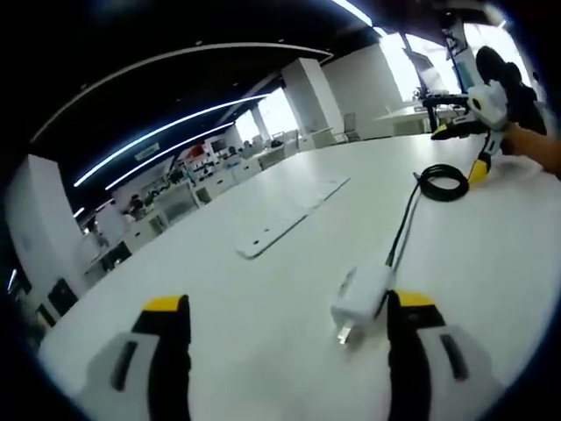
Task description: Plug the desk Type‑C cable into the charger adapter.
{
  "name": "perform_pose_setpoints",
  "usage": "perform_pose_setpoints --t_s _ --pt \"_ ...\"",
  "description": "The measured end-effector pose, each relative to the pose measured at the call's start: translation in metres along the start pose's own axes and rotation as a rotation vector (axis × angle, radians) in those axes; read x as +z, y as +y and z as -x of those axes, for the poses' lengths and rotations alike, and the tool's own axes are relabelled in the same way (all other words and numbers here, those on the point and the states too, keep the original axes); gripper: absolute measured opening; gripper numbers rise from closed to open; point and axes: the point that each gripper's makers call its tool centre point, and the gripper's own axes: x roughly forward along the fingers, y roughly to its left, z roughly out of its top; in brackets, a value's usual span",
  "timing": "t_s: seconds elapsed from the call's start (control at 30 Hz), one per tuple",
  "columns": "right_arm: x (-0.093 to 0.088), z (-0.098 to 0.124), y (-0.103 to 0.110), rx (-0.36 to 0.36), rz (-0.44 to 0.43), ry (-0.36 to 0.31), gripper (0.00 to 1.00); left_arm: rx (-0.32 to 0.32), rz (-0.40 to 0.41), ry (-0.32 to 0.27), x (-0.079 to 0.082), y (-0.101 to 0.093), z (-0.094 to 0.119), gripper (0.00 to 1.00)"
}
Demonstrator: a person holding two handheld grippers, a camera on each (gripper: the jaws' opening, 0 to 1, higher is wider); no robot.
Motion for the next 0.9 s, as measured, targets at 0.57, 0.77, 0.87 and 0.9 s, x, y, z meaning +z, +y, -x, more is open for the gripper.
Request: perform_pose_setpoints --t_s 0.57,0.77,0.87,0.9 --pt "-0.003 0.001 0.002 0.001 -0.016 -0.018 0.97 0.036 0.006 0.024 -0.006 0.008 0.01 0.93" --pt "0.0 0.004 0.002 -0.004 -0.024 -0.033 0.97 0.059 0.013 0.027 -0.008 0.012 0.009 0.92" --pt "-0.003 0.002 0.001 -0.004 -0.024 -0.026 0.97 0.064 0.004 0.03 -0.007 0.012 0.009 0.92" --pt "-0.003 0.003 0.002 -0.003 -0.025 -0.025 0.97 0.065 0.003 0.029 -0.007 0.011 0.01 0.92"
